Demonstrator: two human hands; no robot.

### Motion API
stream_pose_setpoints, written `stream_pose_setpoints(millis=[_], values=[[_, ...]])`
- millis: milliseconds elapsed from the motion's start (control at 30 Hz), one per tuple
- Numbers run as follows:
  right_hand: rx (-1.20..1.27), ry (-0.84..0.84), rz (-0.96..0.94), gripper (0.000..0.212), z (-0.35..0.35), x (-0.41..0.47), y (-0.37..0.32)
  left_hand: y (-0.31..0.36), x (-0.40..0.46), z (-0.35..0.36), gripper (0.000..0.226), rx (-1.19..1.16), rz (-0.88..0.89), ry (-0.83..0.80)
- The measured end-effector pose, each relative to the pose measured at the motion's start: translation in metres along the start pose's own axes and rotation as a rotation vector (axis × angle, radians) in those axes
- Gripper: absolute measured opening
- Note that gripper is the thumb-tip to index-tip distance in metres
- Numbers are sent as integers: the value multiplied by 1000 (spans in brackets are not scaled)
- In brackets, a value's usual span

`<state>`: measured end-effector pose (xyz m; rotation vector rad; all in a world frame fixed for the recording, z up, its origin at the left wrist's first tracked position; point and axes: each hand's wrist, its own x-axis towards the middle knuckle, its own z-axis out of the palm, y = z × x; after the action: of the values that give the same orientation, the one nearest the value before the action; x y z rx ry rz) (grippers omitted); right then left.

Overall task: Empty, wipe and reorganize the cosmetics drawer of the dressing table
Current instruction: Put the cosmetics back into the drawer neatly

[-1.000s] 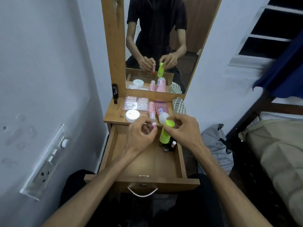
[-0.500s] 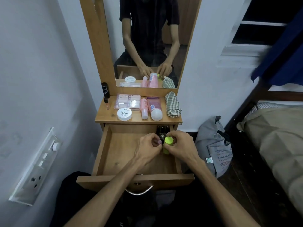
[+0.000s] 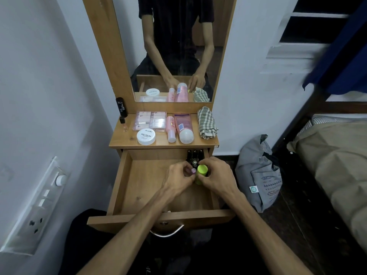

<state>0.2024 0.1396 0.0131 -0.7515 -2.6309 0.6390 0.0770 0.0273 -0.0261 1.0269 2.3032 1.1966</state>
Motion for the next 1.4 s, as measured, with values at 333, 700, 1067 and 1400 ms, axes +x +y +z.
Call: stream_pose_setpoints(millis=[333,700,1067,1400], values=[[6,14,-16,53,-11,-3,-1,-2,-4,-6,31,13,-17,57],[130,166,-168,10,-17,27,-63,-3,-27,-78,12,-88,137,410],[149,115,-194,24,18,110,-154,-27,18,-193,13,-91,51,695],[12,-10,-258,46,60,171,-216,-49,105,-257,40,160,19,589]])
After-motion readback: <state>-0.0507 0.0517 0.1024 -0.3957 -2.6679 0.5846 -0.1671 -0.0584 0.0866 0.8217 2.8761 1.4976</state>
